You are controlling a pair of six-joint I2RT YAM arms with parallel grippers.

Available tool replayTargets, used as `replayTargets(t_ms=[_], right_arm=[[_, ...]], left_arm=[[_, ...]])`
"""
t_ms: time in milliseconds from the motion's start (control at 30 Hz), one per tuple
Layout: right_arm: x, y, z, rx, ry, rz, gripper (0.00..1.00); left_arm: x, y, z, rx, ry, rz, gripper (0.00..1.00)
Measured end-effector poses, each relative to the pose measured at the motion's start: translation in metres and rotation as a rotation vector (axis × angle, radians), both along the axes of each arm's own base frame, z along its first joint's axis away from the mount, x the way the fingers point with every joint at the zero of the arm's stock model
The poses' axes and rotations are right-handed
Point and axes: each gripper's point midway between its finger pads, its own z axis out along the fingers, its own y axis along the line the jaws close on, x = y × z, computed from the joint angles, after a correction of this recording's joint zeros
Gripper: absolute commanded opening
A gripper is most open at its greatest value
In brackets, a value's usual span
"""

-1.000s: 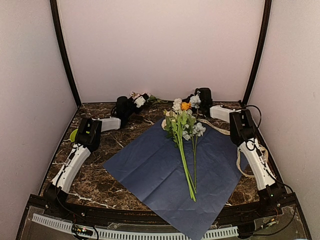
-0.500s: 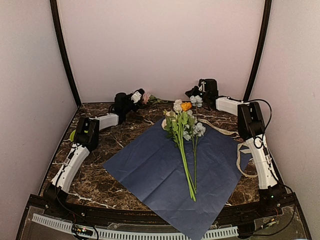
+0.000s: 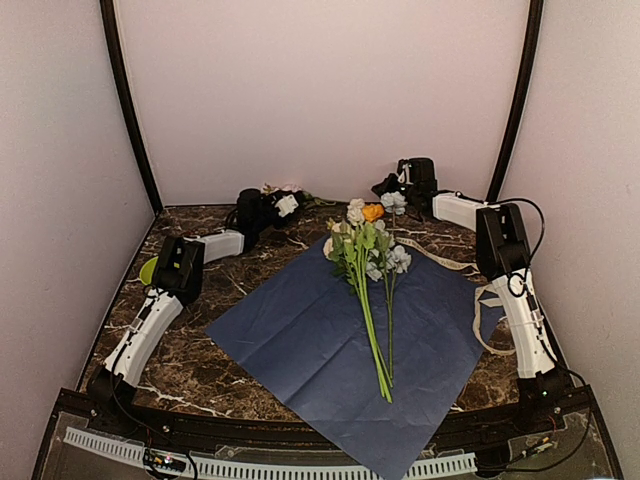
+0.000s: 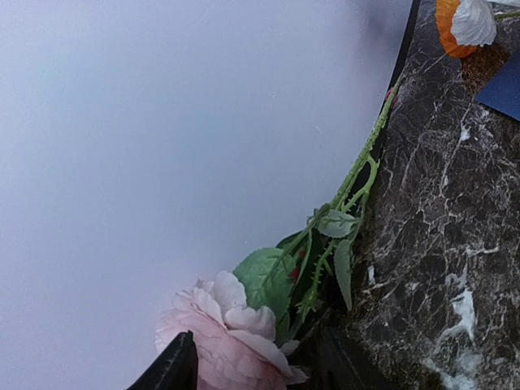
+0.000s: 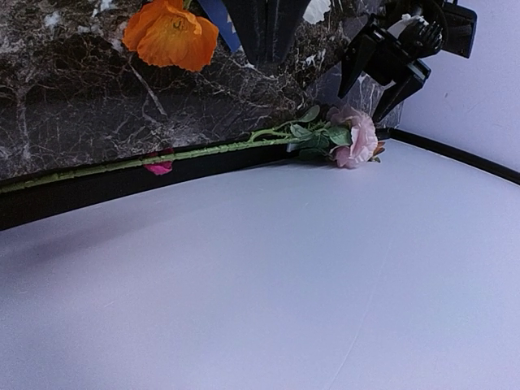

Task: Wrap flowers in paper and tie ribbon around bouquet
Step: Pick up the fake flower from the corner of the board.

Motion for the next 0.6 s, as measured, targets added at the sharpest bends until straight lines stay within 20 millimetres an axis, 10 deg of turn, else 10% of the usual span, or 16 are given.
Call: replayTargets(t_ms=[433,600], right_arm=[[0.002,-0.001,0.004,-0.012,-0.017,0.004,0.01],[0.002,-0.003,0.002,-0.025,-0.023,0.006,0.01]], left_arm=[[0.004,0.006,0.001,0.067,-0.081,0.028,0.38],[0.006,0.012,0.001,0.069,-0.083,0.042,0.16]])
